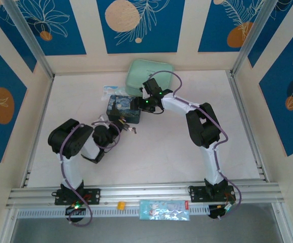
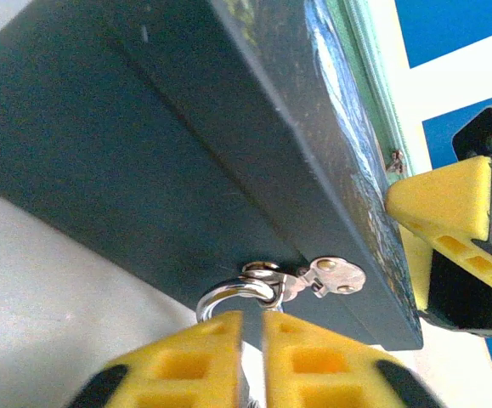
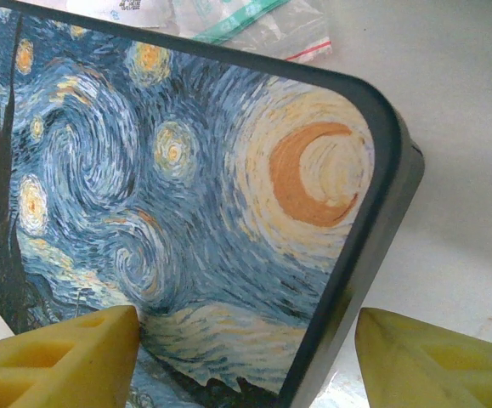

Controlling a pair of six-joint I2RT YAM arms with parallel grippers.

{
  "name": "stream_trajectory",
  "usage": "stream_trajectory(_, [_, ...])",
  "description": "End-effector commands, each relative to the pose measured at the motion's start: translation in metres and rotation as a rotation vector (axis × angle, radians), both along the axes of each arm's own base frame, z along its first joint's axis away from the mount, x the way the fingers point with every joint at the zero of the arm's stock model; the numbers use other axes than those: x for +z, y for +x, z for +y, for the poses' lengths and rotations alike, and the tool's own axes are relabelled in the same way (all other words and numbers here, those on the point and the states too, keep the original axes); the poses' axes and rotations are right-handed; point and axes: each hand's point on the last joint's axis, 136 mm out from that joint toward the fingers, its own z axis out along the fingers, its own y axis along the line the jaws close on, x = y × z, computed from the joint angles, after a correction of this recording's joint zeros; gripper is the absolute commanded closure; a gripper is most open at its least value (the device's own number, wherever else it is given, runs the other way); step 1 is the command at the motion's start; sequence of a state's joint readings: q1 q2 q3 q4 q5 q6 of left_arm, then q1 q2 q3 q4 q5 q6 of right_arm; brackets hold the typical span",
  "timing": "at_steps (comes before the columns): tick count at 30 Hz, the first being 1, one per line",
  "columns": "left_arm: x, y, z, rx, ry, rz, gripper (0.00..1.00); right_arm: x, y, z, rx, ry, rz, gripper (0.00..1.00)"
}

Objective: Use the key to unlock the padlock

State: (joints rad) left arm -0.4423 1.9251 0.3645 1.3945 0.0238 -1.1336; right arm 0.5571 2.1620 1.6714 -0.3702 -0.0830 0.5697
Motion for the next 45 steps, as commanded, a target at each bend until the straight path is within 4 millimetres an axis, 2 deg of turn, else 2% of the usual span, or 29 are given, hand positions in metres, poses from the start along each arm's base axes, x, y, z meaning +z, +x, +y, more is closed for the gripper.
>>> stream_trajectory(1, [0.005,0.003,0.002,0.007,-0.007,-0.016,0.93,-0.013,-0.010,-0.003,0.001,-0.033,0.048,0.33])
stream_trajectory(3, [0.003,0.002,0.004,0.016,0.001,-0.015,0.89,-0.013,-0.010,-0.004,0.000,-0.034,0.049,0.33])
stream_trajectory(6, [-0.007,-0.001,0.011,0.040,0.011,0.015,0.74,-0.012,-0.010,-0.002,0.002,-0.026,0.047,0.33])
stream_trajectory(9, [-0.015,0.003,0.008,0.037,0.009,0.031,0.61,-0.012,-0.010,-0.001,0.006,-0.021,0.046,0.33])
stream_trajectory(16, [-0.022,0.018,0.005,0.040,0.054,0.027,0.54,-0.012,-0.012,0.003,0.011,-0.012,0.048,0.33])
stream_trajectory(20, [-0.020,0.027,-0.009,-0.002,0.027,0.026,0.54,-0.014,-0.012,0.006,0.016,-0.006,0.053,0.33])
stream_trajectory(26, [-0.010,0.026,-0.020,-0.049,-0.033,0.001,0.54,-0.015,-0.012,0.010,0.021,0.001,0.065,0.33])
stream_trajectory(30, [0.006,0.024,-0.028,-0.080,-0.070,-0.021,0.52,-0.017,-0.013,0.010,0.017,0.001,0.076,0.33])
stream_trajectory(34, [0.034,0.024,-0.035,-0.113,-0.110,-0.073,0.52,-0.021,-0.015,0.008,0.011,-0.003,0.087,0.33])
stream_trajectory(45, [0.046,0.015,-0.031,-0.113,-0.128,-0.086,0.53,-0.021,-0.016,0.009,0.008,0.003,0.094,0.33])
